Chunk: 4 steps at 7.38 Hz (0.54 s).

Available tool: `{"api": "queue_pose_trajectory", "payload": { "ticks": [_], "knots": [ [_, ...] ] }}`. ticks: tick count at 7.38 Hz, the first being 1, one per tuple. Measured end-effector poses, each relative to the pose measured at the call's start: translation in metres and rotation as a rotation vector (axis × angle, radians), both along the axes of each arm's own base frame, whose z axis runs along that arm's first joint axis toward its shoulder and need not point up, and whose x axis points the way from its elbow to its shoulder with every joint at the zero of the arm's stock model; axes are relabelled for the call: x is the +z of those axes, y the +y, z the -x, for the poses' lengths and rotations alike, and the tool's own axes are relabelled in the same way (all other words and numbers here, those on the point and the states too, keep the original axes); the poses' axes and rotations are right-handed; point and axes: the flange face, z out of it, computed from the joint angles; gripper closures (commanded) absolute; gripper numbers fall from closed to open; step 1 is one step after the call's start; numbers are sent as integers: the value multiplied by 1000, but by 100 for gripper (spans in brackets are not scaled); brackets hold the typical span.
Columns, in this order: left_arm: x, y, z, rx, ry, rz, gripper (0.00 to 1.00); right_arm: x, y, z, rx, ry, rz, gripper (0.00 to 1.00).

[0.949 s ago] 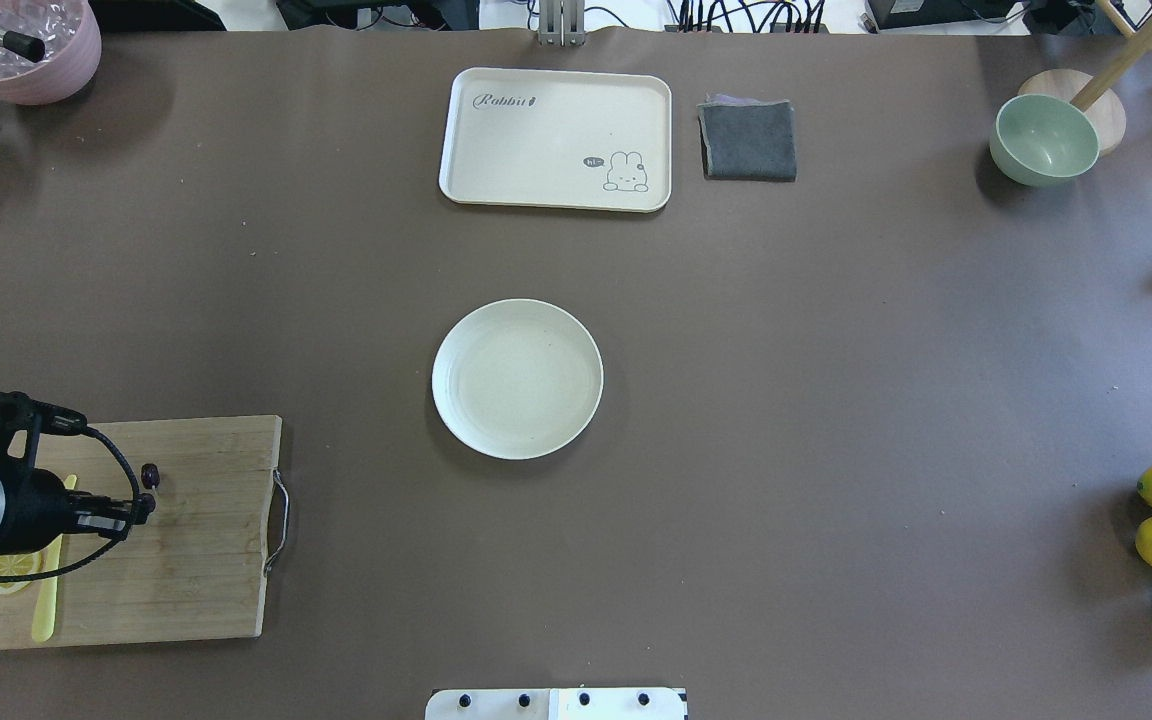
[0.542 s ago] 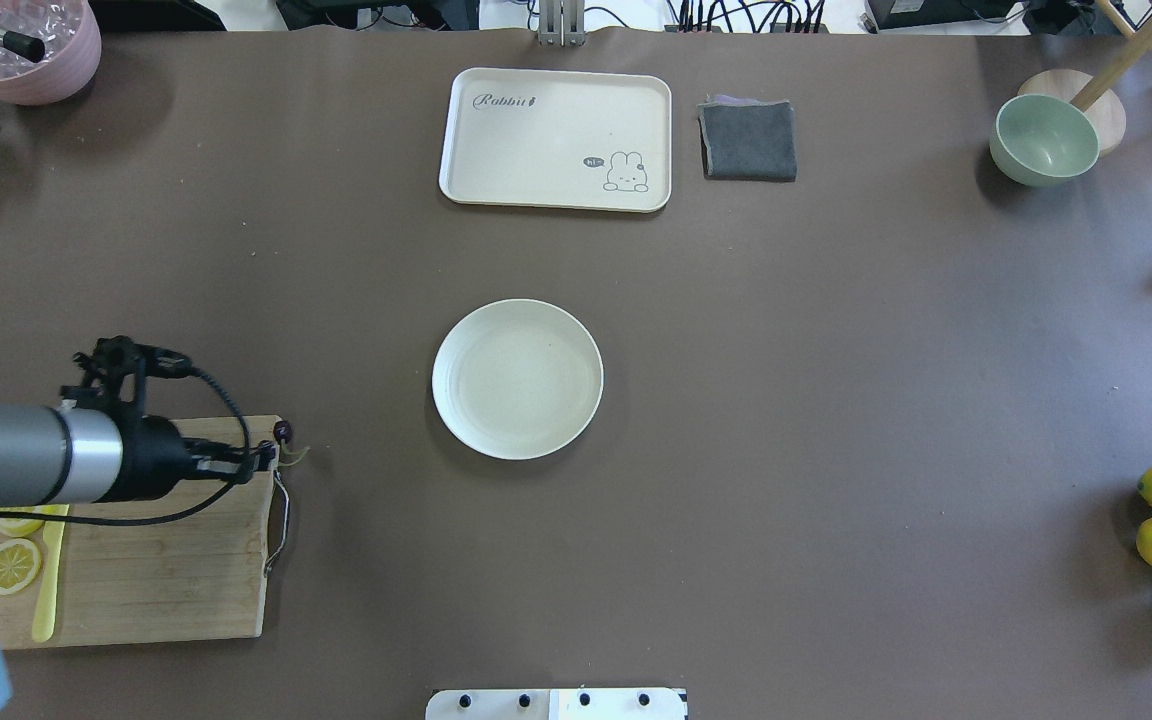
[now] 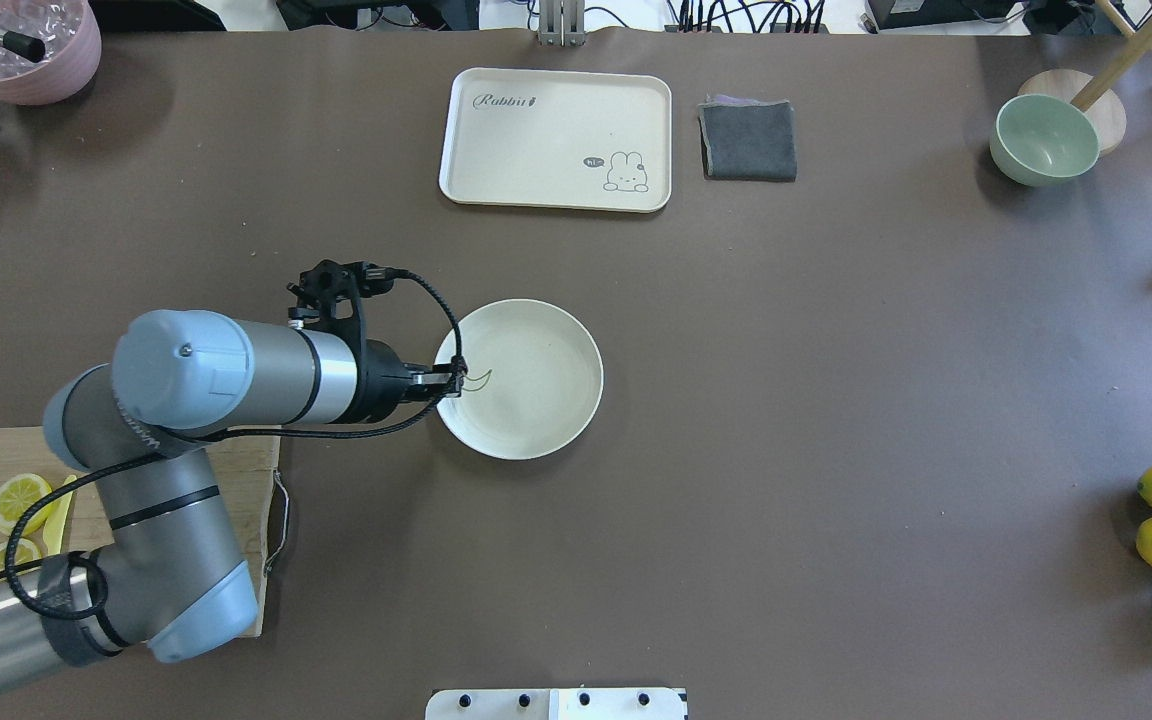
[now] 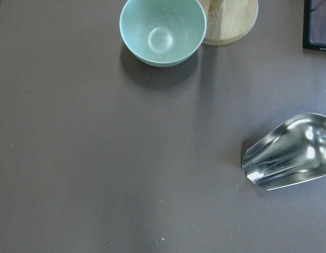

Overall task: Place red cherry on plate
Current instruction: 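Lower the cherries onto the white plate and open the left gripper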

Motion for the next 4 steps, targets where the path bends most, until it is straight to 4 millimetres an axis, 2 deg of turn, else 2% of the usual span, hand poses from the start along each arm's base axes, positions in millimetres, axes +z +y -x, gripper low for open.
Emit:
{"api": "queue_pose_trajectory", "payload": {
  "ticks": [1,3,4],
  "knots": [
    [-10,-3,-17,-22,2,5,3,9,5,-1,0,3,18,0],
    [-19,-1,-37,-62,-1,5,2,19,10,-2,0,5,39,0],
    [-22,-2,-36,-75,-18,7,2,25,11,-2,0,3,55,0]
  ]
}}
